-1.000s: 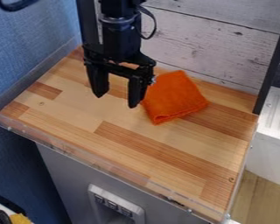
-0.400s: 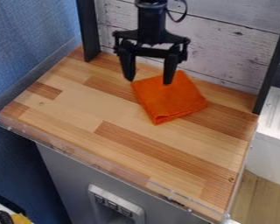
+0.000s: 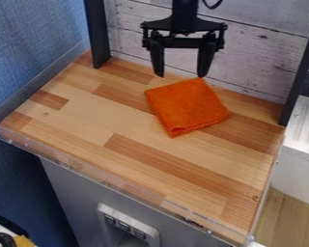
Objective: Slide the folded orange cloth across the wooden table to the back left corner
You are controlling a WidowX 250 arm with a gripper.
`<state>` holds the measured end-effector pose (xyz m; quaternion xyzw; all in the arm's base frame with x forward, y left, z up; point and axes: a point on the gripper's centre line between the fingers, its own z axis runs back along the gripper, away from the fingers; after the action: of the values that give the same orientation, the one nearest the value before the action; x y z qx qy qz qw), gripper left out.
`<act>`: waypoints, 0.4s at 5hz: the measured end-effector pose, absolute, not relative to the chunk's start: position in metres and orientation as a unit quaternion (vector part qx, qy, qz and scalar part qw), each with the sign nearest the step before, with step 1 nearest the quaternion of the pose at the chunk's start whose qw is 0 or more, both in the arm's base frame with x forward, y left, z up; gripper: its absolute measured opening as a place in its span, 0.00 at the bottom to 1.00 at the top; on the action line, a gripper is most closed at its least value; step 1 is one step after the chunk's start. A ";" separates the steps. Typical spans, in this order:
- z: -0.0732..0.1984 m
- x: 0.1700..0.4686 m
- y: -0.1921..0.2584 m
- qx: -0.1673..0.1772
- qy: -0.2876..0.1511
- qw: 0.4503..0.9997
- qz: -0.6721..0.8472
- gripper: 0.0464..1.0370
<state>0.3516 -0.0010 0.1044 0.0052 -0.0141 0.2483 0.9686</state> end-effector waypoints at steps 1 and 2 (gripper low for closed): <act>0.106 0.358 -0.005 0.006 -0.015 0.962 0.274 0.96; 0.109 0.366 -0.007 0.008 -0.012 0.956 0.292 0.92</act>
<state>0.3661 -0.0072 0.1091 0.0075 -0.0123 0.2916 0.9564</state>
